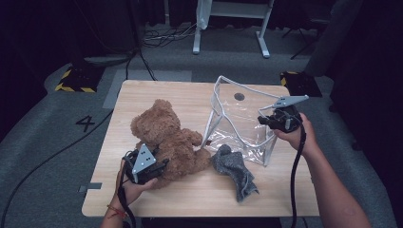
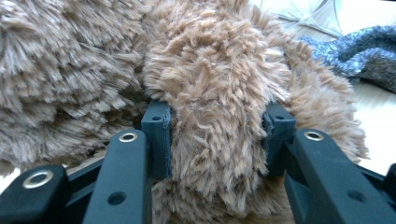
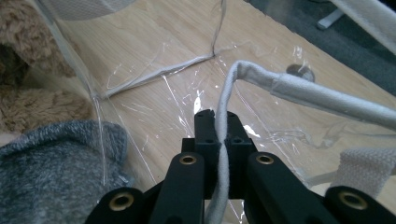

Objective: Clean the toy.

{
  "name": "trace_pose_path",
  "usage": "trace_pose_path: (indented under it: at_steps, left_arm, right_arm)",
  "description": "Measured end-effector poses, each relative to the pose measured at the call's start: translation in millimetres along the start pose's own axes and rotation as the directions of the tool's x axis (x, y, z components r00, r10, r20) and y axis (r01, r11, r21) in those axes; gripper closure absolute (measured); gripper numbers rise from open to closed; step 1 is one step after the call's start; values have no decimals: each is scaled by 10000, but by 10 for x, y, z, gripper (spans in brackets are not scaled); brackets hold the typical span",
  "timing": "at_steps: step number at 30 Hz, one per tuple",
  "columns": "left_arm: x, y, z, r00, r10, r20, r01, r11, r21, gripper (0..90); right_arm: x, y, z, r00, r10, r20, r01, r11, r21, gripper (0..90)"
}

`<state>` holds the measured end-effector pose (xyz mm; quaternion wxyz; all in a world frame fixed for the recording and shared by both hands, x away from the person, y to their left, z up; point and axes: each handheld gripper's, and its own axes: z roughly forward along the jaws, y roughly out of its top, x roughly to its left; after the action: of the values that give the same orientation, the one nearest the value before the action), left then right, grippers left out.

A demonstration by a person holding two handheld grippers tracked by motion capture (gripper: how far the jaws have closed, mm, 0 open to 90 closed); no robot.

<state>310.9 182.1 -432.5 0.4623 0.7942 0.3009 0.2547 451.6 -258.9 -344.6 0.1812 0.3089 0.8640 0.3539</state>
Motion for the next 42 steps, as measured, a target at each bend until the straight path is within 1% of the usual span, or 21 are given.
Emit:
trace_pose_path:
  at_steps: [1,2,4,7,9,11,13,17,19,20,22,25,29,31,33,34,35,36,38,40,42]
  left_arm:
    - [10,-2,-11,10000,-14,-35,14,10000,-19,564]
    - [19,-4,-21,10000,-12,-70,12,10000,-31,564]
    - [31,-8,-39,9999,-39,-122,39,10000,-26,564]
    - [44,-15,-54,9998,-51,-177,50,10000,-56,565]
    - [50,-20,-64,9998,-103,-182,101,9999,-91,565]
    - [56,-26,-67,9998,-135,-172,133,9998,-118,565]
    - [62,-29,-64,9997,-179,-144,177,9998,-133,565]
    - [59,-18,-61,9997,-178,-155,176,9997,-146,566]
    - [58,-6,-61,9997,-191,-153,188,9996,-190,567]
    - [56,1,-60,9997,-204,-153,201,9996,-196,567]
    - [54,18,-56,9997,-170,-172,166,9997,-194,567]
    - [40,32,-52,9997,-120,-195,116,9997,-192,567]
    - [43,36,-45,9997,-154,-177,151,9997,-217,567]
    - [48,39,-44,9997,-162,-169,158,9996,-238,567]
    - [48,42,-43,9997,-178,-163,173,9994,-283,567]
    - [51,43,-44,9998,-173,-138,169,9994,-295,567]
    - [52,43,-45,9997,-181,-134,177,9994,-300,567]
    - [54,42,-47,9998,-186,-120,182,9994,-304,567]
    - [64,43,-52,9998,-165,-101,162,9994,-295,567]
    - [65,46,-59,9997,-211,-119,207,9993,-325,568]
    - [71,54,-74,9998,-182,-116,178,9992,-359,570]
  right_arm:
    - [16,34,22,9997,-202,-117,201,9998,-50,881]
    - [38,72,44,9992,-376,-107,375,9992,-97,881]
    - [112,156,85,9957,-893,-237,887,9958,-244,881]
    - [245,279,138,9895,-1364,-477,1347,9902,-369,881]
    - [331,332,164,9849,-1665,-480,1648,9856,-370,881]
    - [365,341,174,9816,-1854,-464,1838,9823,-362,880]
    - [342,306,157,9839,-1761,-315,1752,9841,-305,880]
    - [196,145,103,9927,-1209,36,1209,9923,-266,870]
    - [138,80,73,9945,-1003,290,1011,9945,-265,844]
    - [106,47,58,9951,-897,419,907,9956,-217,845]
    - [52,-5,23,9962,-701,515,718,9970,-303,845]
    - [22,-65,-31,9927,-584,1053,612,9979,-234,831]
    - [2,-129,-84,9900,-377,1361,426,9985,-332,750]
    - [-9,-148,-108,9881,-156,1533,237,9984,-515,649]
    - [-19,-171,-131,9889,64,1484,27,9981,-610,617]
    - [-23,-184,-141,9898,137,1421,-32,9973,-739,575]
    - [-23,-199,-169,9893,281,1434,-145,9954,-949,500]
    - [-25,-207,-196,9889,391,1435,-227,9932,-1146,466]
    - [-31,-228,-301,9900,675,1236,-443,9825,-1810,408]
    - [-35,-241,-415,9866,816,1413,-473,9718,-2311,343]
    - [-43,-274,-524,9842,912,1515,-501,9654,-2559,305]
